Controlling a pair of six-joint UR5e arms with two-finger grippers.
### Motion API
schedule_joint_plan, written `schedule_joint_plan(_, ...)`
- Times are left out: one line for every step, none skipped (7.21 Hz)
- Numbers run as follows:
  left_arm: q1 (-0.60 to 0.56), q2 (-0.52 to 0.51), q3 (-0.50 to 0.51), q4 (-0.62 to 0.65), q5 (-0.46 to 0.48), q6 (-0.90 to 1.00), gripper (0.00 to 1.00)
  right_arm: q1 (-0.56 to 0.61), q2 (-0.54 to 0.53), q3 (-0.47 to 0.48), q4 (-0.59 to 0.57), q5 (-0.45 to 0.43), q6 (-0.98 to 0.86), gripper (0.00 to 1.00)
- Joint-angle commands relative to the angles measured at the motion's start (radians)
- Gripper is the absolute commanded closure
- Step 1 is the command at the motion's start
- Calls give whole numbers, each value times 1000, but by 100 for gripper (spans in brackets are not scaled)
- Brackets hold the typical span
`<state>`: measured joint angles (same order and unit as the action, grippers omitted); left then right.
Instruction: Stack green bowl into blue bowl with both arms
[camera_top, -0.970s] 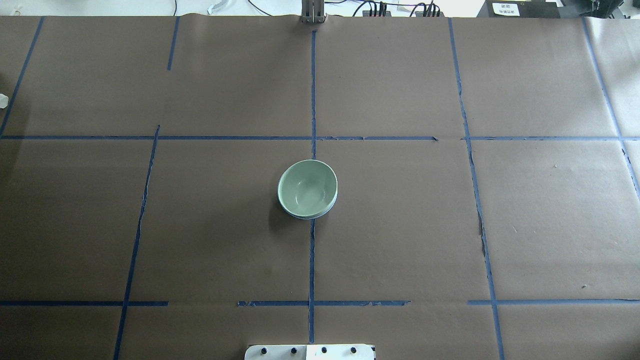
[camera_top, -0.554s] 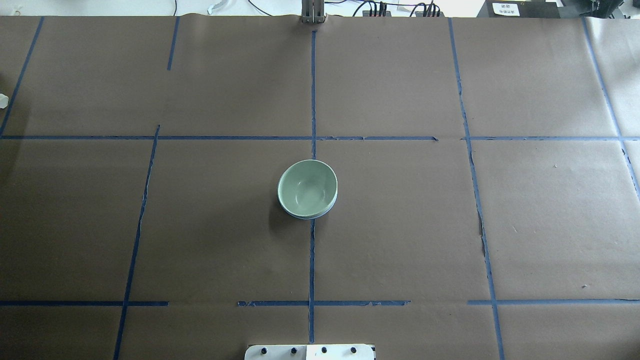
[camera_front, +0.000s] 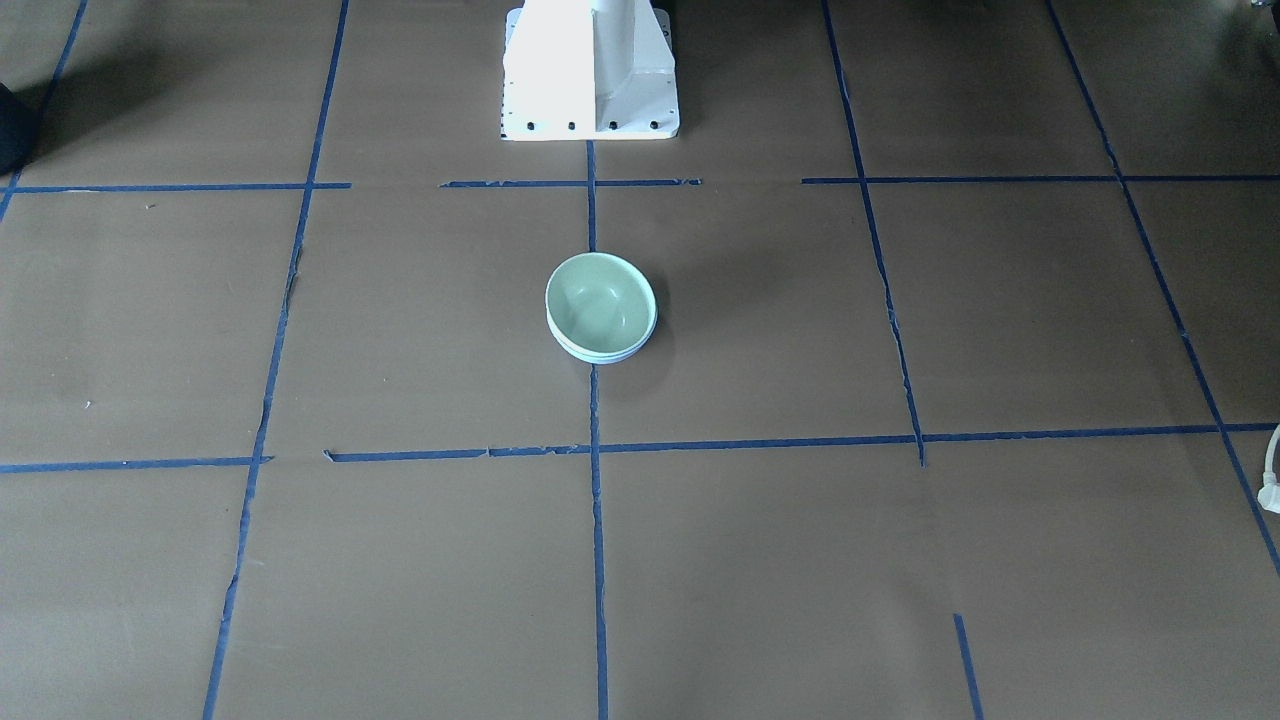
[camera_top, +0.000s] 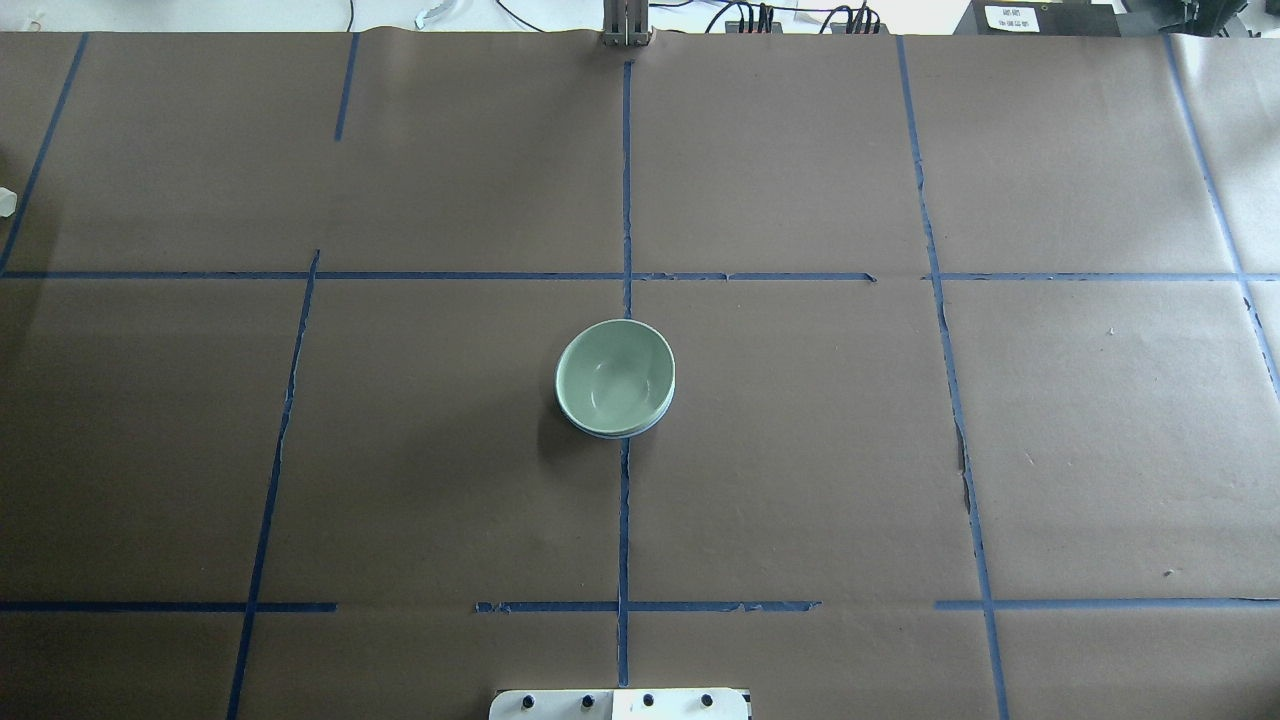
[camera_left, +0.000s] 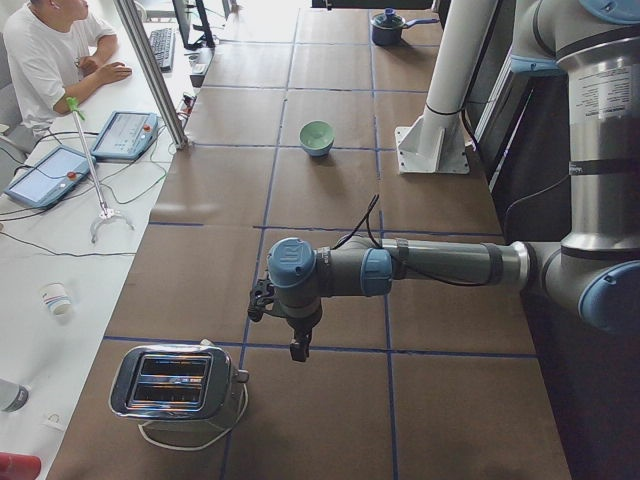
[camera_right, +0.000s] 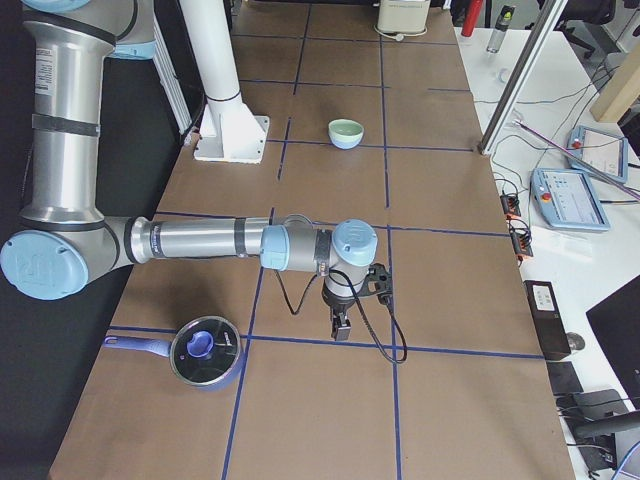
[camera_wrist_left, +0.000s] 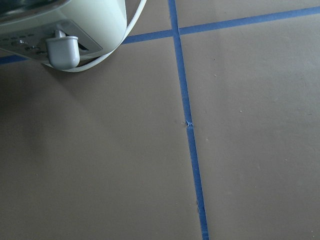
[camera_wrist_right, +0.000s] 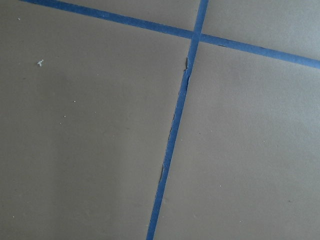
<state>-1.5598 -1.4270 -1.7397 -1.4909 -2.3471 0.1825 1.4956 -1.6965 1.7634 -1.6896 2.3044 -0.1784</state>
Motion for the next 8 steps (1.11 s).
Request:
schedule_joint_plan(1, -1, -3, -2, 0, -2, 0, 0, 3, 7, 1, 10, 57, 0)
schedule_joint_plan(1, -3, -4, -2, 0, 0, 0, 0, 12, 5, 1, 10, 63, 0)
schedule_joint_plan(1, -3, -9, -2, 0, 0, 0, 0, 15, -1, 1, 9, 63, 0)
schedule_joint_plan(1, -7, -9, -2, 0, 0, 0, 0, 17, -1, 1, 9, 66, 0)
schedule_joint_plan(3, -12, -11, -2, 0, 0, 0, 0, 17, 1, 1, 9, 69, 0)
schedule_joint_plan(4, -12, -9, -2, 0, 0, 0, -2, 17, -4, 1, 7, 66, 0)
schedule_joint_plan(4, -9, -9, -2, 0, 0, 0, -2, 23, -2, 1, 7, 69, 0)
schedule_joint_plan(4, -4, -9, -2, 0, 0, 0, -2, 34, -2, 1, 7, 76, 0)
